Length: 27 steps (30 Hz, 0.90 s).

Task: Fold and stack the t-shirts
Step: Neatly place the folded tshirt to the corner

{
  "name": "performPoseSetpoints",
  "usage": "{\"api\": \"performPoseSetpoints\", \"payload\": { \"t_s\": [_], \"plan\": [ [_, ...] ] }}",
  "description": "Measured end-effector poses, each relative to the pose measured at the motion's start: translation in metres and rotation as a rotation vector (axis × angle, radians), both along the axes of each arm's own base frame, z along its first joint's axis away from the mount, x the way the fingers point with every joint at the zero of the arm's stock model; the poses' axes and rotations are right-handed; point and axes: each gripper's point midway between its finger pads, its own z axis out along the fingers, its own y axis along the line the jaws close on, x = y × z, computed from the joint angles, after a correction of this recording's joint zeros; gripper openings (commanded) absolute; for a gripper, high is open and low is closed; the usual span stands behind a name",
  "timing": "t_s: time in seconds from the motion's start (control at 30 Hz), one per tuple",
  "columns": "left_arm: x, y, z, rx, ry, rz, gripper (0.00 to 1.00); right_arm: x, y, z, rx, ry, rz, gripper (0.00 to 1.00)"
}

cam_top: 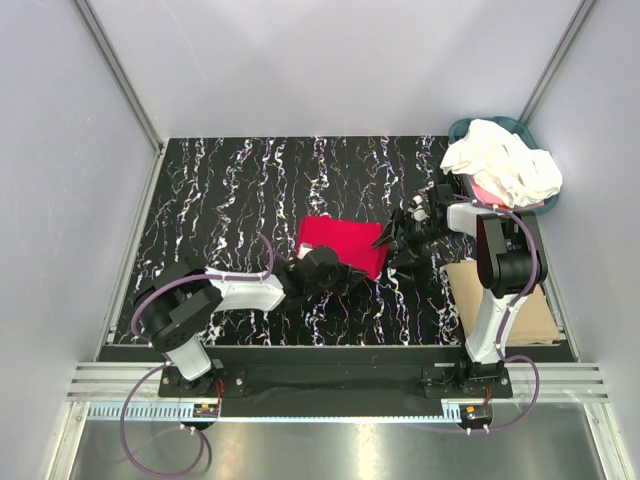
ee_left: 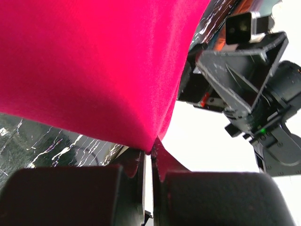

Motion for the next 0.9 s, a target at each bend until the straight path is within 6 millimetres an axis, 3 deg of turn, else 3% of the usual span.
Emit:
{"api": "performPoseSetpoints", "payload": {
  "t_s": [0.4, 0.53, 0.77, 0.87, 0.9],
  "plan": [
    [-0.001, 0.000, 0.016, -0.019, -0.028, -0.013, 0.00, 0.020, 0.014, -0.001, 0.102, 0.018, -0.063, 0.84],
    [-0.002, 0.000, 0.022, -0.030, -0.039, -0.017, 0.00, 0.029, 0.017, -0.002, 0.111, -0.010, -0.077, 0.78],
    [-0.014, 0.006, 0.009, -0.005, -0.019, -0.032, 0.00, 0.042, 0.020, -0.006, 0.127, -0.029, -0.101, 0.68],
    [-0.019, 0.005, 0.005, 0.002, -0.013, -0.042, 0.00, 0.049, 0.021, -0.009, 0.128, -0.046, -0.112, 0.52],
    [-0.020, 0.005, 0.005, 0.001, -0.013, -0.045, 0.01, 0.052, 0.021, -0.011, 0.125, -0.054, -0.117, 0.38]
  ]
}}
